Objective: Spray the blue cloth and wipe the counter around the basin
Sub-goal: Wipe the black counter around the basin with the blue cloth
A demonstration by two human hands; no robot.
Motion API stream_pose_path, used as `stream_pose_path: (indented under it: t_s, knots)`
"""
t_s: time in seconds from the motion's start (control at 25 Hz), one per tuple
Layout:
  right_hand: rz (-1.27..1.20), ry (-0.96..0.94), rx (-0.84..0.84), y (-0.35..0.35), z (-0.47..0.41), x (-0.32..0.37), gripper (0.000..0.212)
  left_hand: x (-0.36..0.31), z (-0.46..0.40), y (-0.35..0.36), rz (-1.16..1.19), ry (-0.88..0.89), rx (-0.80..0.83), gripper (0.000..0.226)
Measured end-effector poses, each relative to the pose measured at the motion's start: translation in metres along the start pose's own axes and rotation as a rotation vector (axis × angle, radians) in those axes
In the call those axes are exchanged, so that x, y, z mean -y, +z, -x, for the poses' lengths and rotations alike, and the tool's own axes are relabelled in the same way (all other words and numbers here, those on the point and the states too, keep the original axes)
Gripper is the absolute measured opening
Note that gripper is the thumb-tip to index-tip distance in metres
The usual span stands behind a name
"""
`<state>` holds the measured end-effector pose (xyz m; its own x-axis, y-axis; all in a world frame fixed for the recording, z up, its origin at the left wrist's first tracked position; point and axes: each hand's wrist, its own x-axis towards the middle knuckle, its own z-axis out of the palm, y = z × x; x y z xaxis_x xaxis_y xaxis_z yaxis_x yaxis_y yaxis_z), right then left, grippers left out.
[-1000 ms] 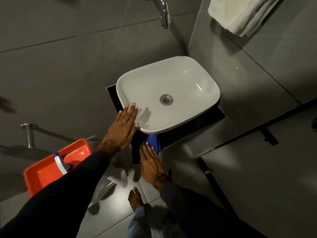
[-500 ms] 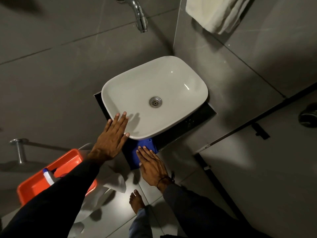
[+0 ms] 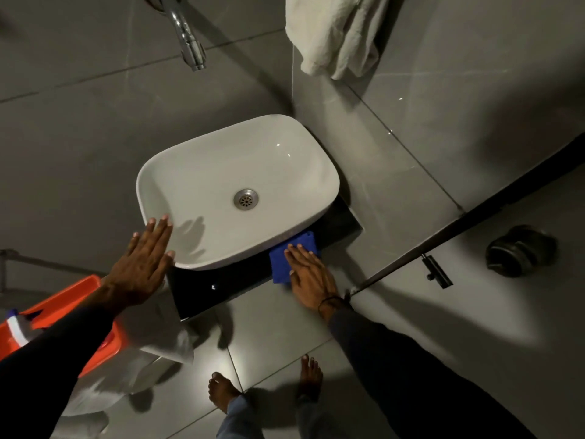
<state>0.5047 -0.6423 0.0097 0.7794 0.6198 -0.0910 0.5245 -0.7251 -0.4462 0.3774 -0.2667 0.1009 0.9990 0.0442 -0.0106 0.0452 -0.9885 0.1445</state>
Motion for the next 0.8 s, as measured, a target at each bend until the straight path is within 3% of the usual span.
stream_pose_path:
  t_s: [0.24,0.36,0.64,0.8]
  knots:
    - [0.075,0.161,-0.036,-0.052,-0.024,-0.095,0.065,-0.005,0.001,-0.002,-0.005,-0.029,-0.002,0.067]
    - [0.133,0.175,-0.009,-0.063,-0.028,-0.110,0.064,-0.006,0.003,-0.001,-0.007,-0.026,-0.014,0.064]
    - [0.051,0.212,0.002,-0.031,-0.005,-0.042,0.069,-0.003,-0.001,0.004,0.103,-0.082,-0.011,0.065]
    - [-0.005,0.030,0.013,0.018,0.022,0.040,0.069,-0.004,0.002,0.006,0.058,-0.053,-0.023,0.064]
